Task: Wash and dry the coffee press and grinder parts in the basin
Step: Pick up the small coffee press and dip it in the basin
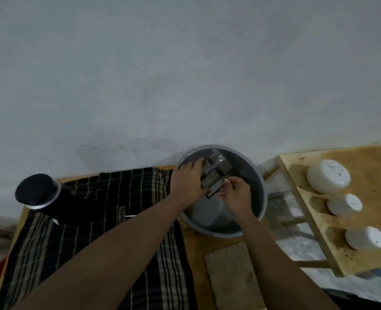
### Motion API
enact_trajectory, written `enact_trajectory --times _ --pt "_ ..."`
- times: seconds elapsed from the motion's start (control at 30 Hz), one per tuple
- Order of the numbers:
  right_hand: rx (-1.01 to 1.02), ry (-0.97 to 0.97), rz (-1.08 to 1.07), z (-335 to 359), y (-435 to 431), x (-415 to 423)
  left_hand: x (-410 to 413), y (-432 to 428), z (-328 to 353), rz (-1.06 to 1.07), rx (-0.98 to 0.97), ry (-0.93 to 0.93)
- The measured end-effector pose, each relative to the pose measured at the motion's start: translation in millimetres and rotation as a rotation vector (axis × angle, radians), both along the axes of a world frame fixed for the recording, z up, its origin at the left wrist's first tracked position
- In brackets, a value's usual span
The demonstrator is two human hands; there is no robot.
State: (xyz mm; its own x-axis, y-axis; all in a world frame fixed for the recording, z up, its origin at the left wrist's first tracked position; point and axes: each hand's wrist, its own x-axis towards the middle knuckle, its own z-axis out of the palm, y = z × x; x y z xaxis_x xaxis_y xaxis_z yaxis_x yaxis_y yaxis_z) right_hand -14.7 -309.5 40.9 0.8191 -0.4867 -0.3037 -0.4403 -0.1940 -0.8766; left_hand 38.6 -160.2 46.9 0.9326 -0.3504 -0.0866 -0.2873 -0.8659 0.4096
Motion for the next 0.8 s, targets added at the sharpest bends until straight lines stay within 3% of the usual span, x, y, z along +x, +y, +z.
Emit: enact_trajectory --times 0.17,0.33,0.6,0.73,0.8 --pt "0.124 0.255 0.160 -19.1 -30.2 7.1 -5.4 -5.1 -21.4 -0.003 0.126 0.146" --pt "0.029 0.279 0.055 -32.1 -63.8 32.2 -1.9 -13.0 -32.5 -0.072 0.296 0.164" --pt "0.261 0.441 -0.022 -46.2 -80.9 59.8 3.4 -20.6 -42.6 -0.084 0.356 0.251" --pt "0.384 0.423 0.179 -38.2 -70.5 69.2 0.5 -22.3 -45.2 -0.078 0.358 0.254" --pt "0.343 0.434 0.320 -32.5 -67.5 74.6 -0.2 -23.3 -46.0 -0.067 0.361 0.246"
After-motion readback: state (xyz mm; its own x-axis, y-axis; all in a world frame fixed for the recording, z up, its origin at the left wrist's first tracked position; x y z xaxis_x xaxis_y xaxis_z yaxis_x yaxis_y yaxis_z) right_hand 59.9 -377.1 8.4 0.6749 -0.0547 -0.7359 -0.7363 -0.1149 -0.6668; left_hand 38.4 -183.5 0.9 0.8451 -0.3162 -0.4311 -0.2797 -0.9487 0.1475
